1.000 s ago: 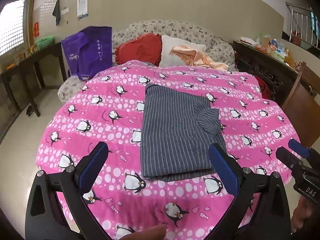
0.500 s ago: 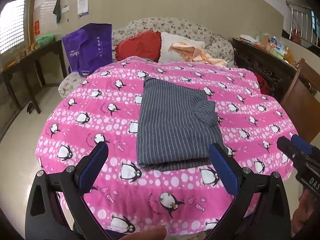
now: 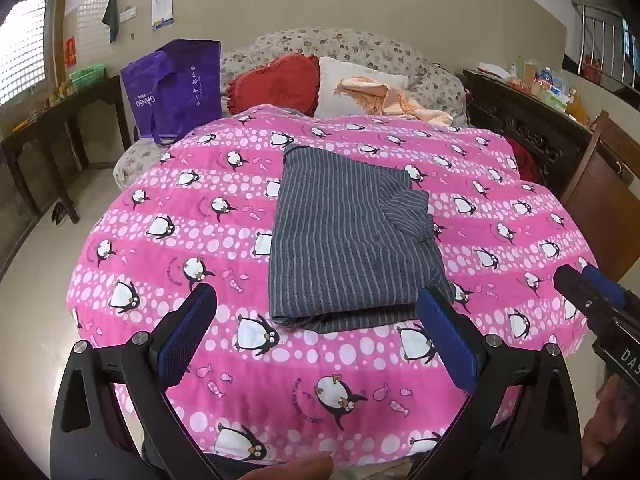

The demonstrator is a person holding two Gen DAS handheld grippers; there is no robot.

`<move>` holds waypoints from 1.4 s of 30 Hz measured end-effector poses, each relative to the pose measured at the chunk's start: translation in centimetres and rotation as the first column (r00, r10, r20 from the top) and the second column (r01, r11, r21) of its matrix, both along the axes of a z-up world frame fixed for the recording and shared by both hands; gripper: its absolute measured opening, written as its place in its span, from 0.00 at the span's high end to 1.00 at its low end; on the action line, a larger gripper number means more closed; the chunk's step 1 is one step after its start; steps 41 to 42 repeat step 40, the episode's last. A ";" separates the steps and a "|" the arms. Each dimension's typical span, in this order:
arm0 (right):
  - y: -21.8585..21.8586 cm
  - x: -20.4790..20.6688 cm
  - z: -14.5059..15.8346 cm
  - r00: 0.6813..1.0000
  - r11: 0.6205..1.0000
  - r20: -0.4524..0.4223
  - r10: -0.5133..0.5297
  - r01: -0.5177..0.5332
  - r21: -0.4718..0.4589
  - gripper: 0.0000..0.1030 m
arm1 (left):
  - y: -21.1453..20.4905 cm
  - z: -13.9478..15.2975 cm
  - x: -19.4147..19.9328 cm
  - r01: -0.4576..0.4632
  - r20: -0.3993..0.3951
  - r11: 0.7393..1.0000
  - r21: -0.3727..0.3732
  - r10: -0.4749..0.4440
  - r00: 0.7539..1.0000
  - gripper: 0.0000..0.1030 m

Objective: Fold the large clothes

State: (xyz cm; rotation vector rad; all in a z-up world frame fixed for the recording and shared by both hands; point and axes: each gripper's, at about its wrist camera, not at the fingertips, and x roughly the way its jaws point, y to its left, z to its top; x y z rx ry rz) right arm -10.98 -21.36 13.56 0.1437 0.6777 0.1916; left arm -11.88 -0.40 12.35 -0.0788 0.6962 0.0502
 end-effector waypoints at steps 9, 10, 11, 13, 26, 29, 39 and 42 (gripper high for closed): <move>0.1 0.0 0.1 1.000 1.000 0.000 0.001 -0.001 0.000 0.29 | 0.0 -0.1 -0.1 -0.003 -0.007 1.000 -0.001 0.003 1.000 0.02; 0.1 0.0 0.0 1.000 1.000 -0.001 0.002 -0.002 0.000 0.29 | 0.1 -0.1 0.0 -0.004 -0.005 1.000 -0.001 0.004 1.000 0.02; 0.1 0.0 0.0 1.000 1.000 -0.001 0.002 -0.002 0.000 0.29 | 0.0 -0.1 0.0 -0.004 -0.006 1.000 -0.002 0.004 1.000 0.02; 0.1 -0.1 0.0 1.000 1.000 0.001 0.004 -0.004 0.001 0.29 | 0.0 -0.1 0.0 -0.005 -0.007 1.000 -0.003 0.005 1.000 0.02; 0.5 -0.3 0.1 1.000 1.000 0.000 0.002 -0.002 -0.002 0.29 | 0.1 -0.1 0.0 -0.004 -0.007 1.000 -0.003 0.004 1.000 0.02; 0.6 -0.3 0.0 1.000 1.000 -0.002 0.009 -0.009 -0.004 0.29 | 0.1 -0.2 0.0 -0.004 -0.011 1.000 -0.004 0.004 1.000 0.02; 0.7 0.0 0.1 1.000 1.000 -0.006 0.029 -0.029 -0.008 0.29 | 0.1 -1.0 -0.2 -0.012 -0.014 1.000 -0.011 0.012 1.000 0.02; 0.6 0.0 0.0 1.000 1.000 -0.006 0.029 -0.029 -0.008 0.29 | 0.3 -1.1 0.0 -0.013 -0.017 1.000 -0.012 0.013 1.000 0.02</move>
